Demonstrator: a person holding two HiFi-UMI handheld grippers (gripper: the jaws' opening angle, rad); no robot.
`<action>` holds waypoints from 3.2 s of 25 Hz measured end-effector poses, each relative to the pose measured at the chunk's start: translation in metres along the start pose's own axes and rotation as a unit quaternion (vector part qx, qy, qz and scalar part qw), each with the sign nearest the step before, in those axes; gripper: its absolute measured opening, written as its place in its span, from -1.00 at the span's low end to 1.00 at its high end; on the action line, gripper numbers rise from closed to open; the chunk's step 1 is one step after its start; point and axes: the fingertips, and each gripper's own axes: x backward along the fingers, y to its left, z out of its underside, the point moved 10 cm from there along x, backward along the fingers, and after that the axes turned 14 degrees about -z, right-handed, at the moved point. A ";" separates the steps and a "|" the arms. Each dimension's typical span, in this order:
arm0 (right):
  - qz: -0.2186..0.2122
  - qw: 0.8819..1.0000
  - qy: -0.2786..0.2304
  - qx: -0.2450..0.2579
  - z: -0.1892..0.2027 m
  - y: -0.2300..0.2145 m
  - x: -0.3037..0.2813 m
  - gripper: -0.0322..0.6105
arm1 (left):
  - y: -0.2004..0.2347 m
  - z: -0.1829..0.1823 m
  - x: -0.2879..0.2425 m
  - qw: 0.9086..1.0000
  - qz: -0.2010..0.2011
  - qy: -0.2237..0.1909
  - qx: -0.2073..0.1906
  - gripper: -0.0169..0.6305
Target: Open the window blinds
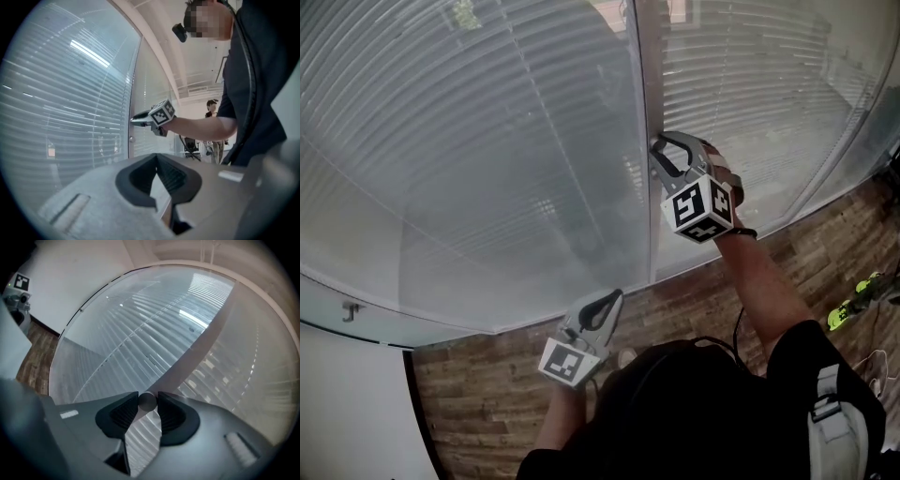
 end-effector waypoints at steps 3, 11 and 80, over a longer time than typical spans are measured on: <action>0.001 0.998 -0.021 -0.064 0.004 -0.004 0.000 -0.48 | -0.005 0.001 -0.001 1.000 0.003 0.004 -0.001 -0.93; -0.010 0.967 -0.100 -0.233 0.015 -0.009 -0.001 -0.48 | -0.015 0.004 -0.003 1.000 0.008 0.018 0.001 -0.93; 0.007 0.962 0.096 0.255 0.002 0.009 -0.006 -0.50 | -0.030 0.015 0.008 1.000 0.006 0.008 0.003 -0.93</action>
